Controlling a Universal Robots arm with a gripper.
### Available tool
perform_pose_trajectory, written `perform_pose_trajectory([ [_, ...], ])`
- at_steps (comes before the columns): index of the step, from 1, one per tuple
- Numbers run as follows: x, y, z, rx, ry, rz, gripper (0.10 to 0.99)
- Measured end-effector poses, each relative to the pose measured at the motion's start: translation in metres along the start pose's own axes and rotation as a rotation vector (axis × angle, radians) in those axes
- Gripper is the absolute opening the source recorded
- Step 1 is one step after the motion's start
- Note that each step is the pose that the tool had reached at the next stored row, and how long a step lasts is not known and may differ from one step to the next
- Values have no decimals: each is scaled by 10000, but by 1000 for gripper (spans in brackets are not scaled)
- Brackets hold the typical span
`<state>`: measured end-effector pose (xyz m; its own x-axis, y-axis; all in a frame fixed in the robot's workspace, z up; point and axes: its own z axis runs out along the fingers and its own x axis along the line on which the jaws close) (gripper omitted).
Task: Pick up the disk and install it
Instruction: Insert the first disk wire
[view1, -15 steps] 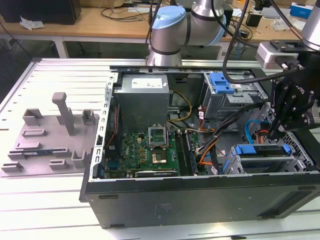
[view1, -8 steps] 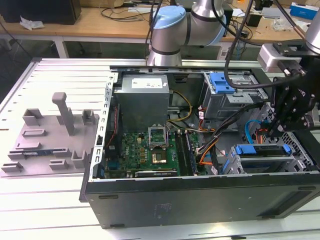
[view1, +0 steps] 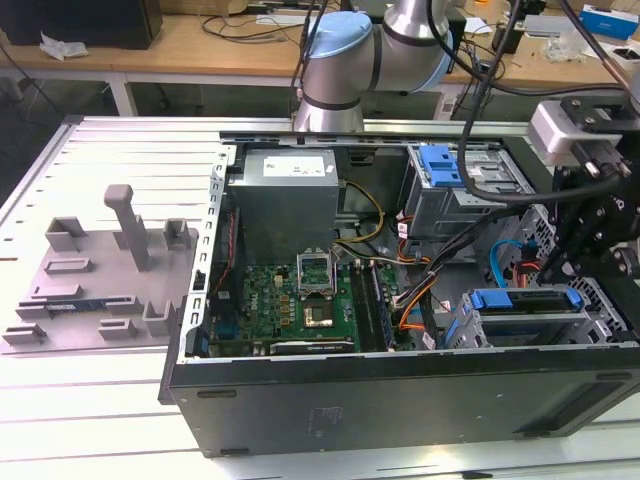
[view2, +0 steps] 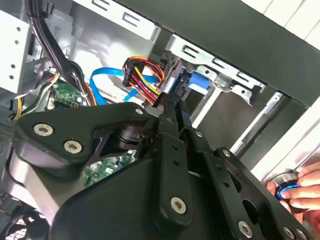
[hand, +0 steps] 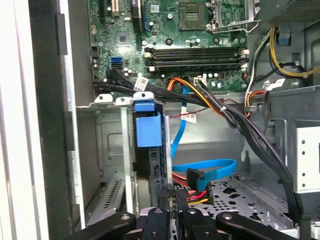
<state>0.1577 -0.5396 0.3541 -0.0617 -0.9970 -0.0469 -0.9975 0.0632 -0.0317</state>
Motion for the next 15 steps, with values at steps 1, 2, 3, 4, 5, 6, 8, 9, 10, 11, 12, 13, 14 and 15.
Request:
perform_pose_trajectory([
  [1, 21, -1, -2, 0, -2, 0, 165],
  [2, 21, -1, -2, 0, -2, -1, 165],
  [3, 21, -1, -1, 0, -3, -1, 165],
  [4, 21, -1, -1, 0, -3, -1, 165],
  [5, 21, -1, -2, 0, -2, -2, 165],
  [6, 23, -2, -1, -9, -2, -1, 165],
  [8, 23, -7, -1, -83, 23, 1, 165],
  [9, 24, -7, -1, -99, 42, 4, 165],
  [10, 23, -8, 0, -100, 40, 2, 165],
  [11, 23, -8, 0, -100, 40, 2, 165],
  [12, 23, -7, 0, -101, 40, 2, 165],
  [13, 23, -8, 0, -101, 40, 2, 165],
  [14, 23, -7, 0, -102, 40, 2, 165],
  [15, 23, -8, 1, -102, 43, 6, 165],
])
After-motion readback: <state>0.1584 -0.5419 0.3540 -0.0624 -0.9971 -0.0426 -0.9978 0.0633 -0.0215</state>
